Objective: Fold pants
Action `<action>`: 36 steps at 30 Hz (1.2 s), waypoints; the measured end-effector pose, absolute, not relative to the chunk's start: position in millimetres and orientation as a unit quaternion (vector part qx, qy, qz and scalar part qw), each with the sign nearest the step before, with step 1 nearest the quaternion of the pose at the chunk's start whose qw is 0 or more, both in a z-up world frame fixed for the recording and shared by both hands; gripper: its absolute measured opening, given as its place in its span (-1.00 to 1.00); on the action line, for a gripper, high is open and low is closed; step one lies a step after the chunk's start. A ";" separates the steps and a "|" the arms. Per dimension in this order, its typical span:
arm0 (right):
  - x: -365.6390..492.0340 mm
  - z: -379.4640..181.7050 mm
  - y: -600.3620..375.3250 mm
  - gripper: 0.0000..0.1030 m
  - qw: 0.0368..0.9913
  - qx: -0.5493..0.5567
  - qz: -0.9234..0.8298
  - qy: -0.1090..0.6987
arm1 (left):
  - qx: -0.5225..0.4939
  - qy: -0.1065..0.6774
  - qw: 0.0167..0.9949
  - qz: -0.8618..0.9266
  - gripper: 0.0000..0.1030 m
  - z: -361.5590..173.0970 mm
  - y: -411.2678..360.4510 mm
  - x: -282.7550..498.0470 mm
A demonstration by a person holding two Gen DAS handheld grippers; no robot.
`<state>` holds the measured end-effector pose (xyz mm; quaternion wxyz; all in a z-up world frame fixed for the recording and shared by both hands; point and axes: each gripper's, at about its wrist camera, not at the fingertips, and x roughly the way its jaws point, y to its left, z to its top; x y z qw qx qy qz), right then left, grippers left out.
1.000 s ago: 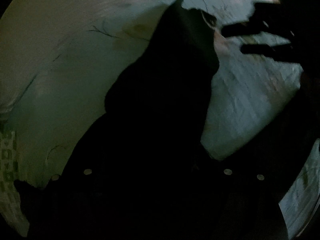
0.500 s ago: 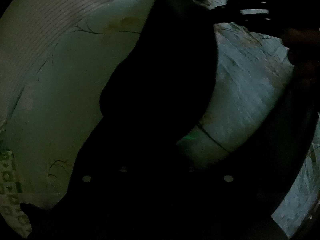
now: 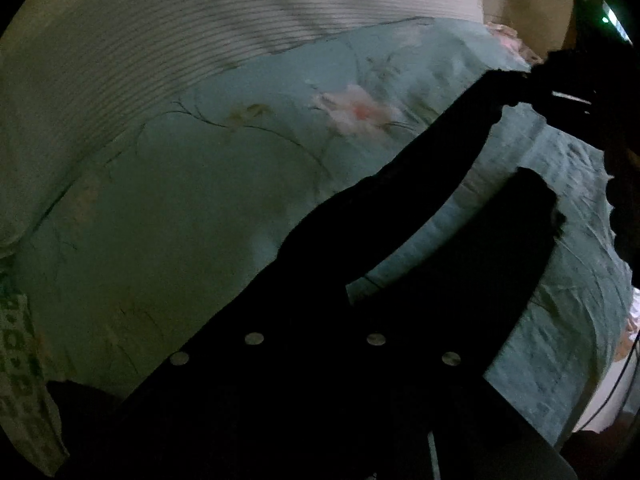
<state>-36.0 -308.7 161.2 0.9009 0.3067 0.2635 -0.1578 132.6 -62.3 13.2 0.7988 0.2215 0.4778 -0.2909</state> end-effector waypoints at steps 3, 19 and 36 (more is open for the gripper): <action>-68.8 157.7 -292.1 -0.89 0.900 0.291 -0.178 0.270 | 0.227 0.475 0.798 -0.294 -0.70 6.0 -64.7 106.9; -121.6 65.7 -287.2 -0.88 0.834 0.333 -0.256 0.358 | 0.269 0.488 0.775 -0.298 -0.48 -23.6 -58.3 47.8; -113.8 112.4 -219.8 0.04 0.878 0.231 -0.180 0.380 | 0.060 0.552 0.824 -0.110 0.32 22.3 71.7 50.4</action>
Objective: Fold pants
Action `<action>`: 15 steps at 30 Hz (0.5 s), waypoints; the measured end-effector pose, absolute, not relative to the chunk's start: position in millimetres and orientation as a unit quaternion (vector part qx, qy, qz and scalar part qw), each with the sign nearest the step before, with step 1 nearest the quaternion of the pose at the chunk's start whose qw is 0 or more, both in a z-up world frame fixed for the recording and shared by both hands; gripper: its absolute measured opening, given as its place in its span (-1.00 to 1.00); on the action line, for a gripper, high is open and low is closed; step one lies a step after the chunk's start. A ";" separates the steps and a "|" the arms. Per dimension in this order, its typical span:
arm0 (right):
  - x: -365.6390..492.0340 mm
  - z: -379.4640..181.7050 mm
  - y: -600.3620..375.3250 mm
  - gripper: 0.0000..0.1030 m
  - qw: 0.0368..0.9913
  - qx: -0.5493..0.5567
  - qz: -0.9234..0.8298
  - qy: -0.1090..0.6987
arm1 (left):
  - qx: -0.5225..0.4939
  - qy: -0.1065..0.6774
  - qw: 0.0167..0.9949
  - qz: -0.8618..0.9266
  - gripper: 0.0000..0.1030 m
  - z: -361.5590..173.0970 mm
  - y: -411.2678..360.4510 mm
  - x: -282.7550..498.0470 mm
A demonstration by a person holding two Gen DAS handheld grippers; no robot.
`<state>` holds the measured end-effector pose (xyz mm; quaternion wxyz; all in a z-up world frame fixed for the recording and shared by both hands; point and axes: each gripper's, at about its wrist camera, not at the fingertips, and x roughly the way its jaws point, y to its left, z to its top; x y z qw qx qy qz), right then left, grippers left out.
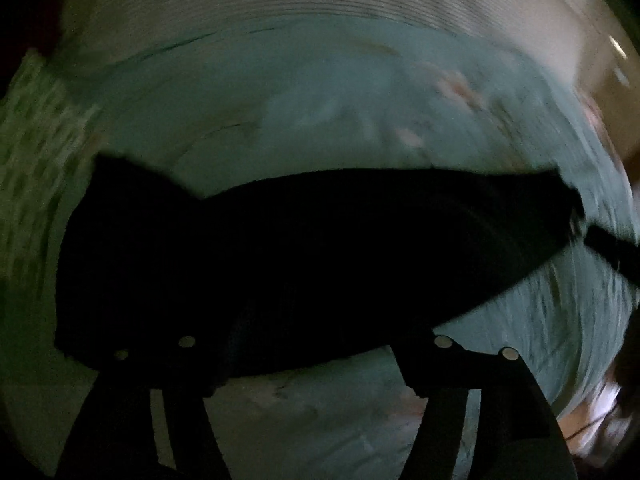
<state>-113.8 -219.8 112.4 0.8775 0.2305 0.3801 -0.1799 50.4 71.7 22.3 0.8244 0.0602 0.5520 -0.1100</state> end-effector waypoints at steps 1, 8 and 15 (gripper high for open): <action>-105.9 111.8 -209.1 0.04 0.883 0.210 -0.164 0.388 | 0.043 0.557 0.824 -0.096 0.33 24.1 82.8 55.0; -57.8 95.8 -141.3 0.04 0.892 0.112 -0.070 0.432 | -0.032 0.572 0.820 -0.019 0.33 29.6 145.1 87.0; -19.6 84.8 -87.3 0.04 0.888 0.045 0.009 0.457 | -0.057 0.604 0.794 0.040 0.33 30.3 174.7 125.1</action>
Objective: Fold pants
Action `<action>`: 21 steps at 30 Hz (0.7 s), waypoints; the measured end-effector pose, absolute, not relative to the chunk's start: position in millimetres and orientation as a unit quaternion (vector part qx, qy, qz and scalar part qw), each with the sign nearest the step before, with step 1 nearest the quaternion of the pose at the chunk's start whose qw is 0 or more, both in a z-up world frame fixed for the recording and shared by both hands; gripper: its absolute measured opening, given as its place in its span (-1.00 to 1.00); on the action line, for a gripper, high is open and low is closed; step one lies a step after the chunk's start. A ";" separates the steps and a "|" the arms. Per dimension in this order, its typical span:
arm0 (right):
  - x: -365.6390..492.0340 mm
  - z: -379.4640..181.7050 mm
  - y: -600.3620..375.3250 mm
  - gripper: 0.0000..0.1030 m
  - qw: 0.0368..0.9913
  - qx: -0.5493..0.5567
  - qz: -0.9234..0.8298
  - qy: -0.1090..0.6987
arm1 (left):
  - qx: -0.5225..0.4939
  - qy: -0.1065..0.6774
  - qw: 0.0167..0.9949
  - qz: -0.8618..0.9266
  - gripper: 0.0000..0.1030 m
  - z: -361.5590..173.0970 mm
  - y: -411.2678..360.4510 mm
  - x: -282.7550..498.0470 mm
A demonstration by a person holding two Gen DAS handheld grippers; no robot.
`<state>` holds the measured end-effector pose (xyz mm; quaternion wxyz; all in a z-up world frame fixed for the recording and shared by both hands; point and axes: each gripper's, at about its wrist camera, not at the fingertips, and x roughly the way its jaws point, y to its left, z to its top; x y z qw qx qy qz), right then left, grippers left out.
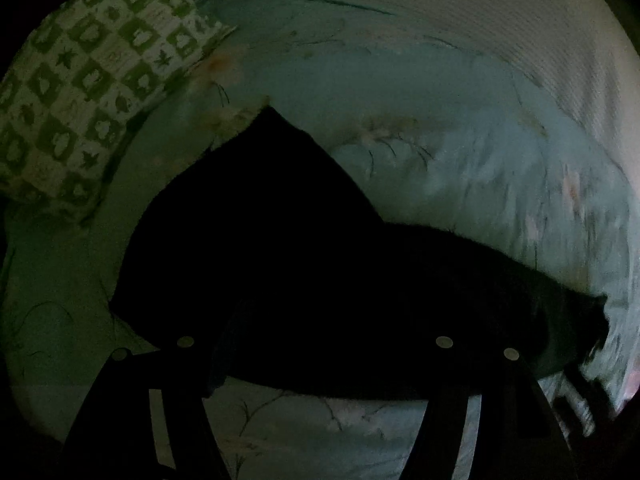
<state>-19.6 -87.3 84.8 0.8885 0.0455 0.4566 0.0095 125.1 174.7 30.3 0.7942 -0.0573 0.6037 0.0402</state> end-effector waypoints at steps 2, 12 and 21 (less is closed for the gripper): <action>-7.5 81.2 -70.5 0.04 0.887 0.020 0.031 0.461 | -0.064 0.607 0.791 0.046 0.35 32.6 176.3 137.1; 39.3 55.6 -10.1 0.04 0.863 -0.059 0.117 0.488 | -0.068 0.644 0.759 0.069 0.36 13.7 163.7 178.5; 72.7 6.1 15.0 0.04 0.827 -0.061 0.129 0.544 | -0.039 0.671 0.736 0.082 0.40 -20.3 156.5 195.0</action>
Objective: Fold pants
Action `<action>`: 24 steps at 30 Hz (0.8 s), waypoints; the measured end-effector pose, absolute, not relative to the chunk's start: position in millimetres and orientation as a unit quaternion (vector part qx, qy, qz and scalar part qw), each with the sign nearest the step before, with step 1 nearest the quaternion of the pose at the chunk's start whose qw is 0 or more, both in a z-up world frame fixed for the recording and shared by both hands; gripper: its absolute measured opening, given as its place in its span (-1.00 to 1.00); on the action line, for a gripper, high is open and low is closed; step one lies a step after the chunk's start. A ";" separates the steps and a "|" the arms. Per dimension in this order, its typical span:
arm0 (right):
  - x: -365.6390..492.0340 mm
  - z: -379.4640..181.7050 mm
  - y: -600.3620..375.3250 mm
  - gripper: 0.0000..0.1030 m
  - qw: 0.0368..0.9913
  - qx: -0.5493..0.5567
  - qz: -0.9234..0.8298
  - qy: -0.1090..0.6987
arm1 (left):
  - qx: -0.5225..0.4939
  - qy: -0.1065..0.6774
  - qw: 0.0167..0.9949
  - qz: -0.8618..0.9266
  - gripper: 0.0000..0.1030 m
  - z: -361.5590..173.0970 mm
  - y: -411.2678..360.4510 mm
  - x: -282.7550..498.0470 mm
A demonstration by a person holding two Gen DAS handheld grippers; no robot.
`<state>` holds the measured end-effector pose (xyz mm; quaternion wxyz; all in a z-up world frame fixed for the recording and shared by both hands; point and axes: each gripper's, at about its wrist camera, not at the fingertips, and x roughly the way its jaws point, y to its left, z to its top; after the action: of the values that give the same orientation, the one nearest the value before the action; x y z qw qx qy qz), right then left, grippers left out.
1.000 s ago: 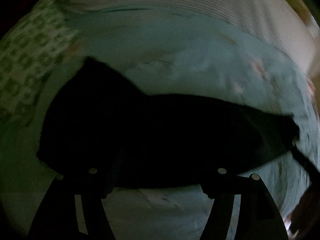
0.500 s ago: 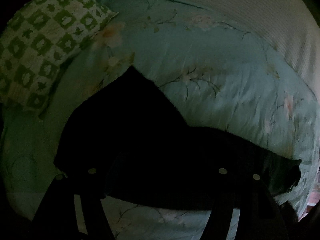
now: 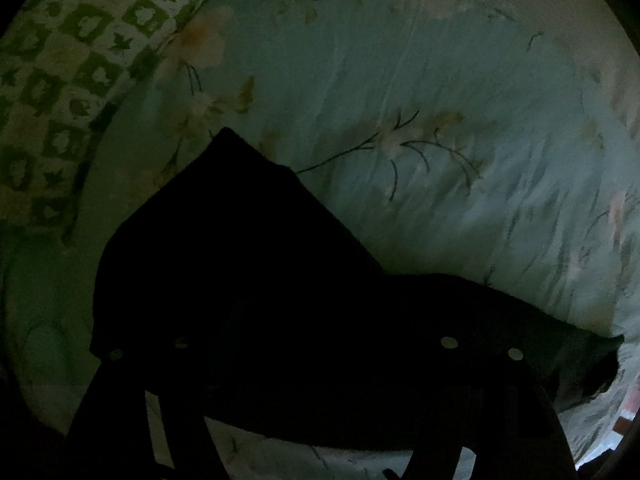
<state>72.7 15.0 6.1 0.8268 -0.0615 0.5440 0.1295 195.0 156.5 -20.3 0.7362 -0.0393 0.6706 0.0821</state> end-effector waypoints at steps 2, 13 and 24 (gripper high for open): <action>76.8 -2.6 16.4 0.03 0.823 -0.061 0.125 0.551 | -0.036 0.665 0.742 0.082 0.35 -23.5 155.2 195.2; 59.5 18.5 27.3 -0.87 0.832 -0.059 0.147 0.531 | -0.114 0.601 0.789 0.055 -1.00 1.5 181.3 159.0; 43.3 33.7 55.6 -0.87 0.831 -0.098 0.174 0.520 | -0.214 0.567 0.795 0.015 -0.75 17.2 213.6 114.9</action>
<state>43.3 55.6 33.7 0.8306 -0.0980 0.5198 0.1740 114.9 213.6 17.2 0.7953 -0.2140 0.5670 0.0148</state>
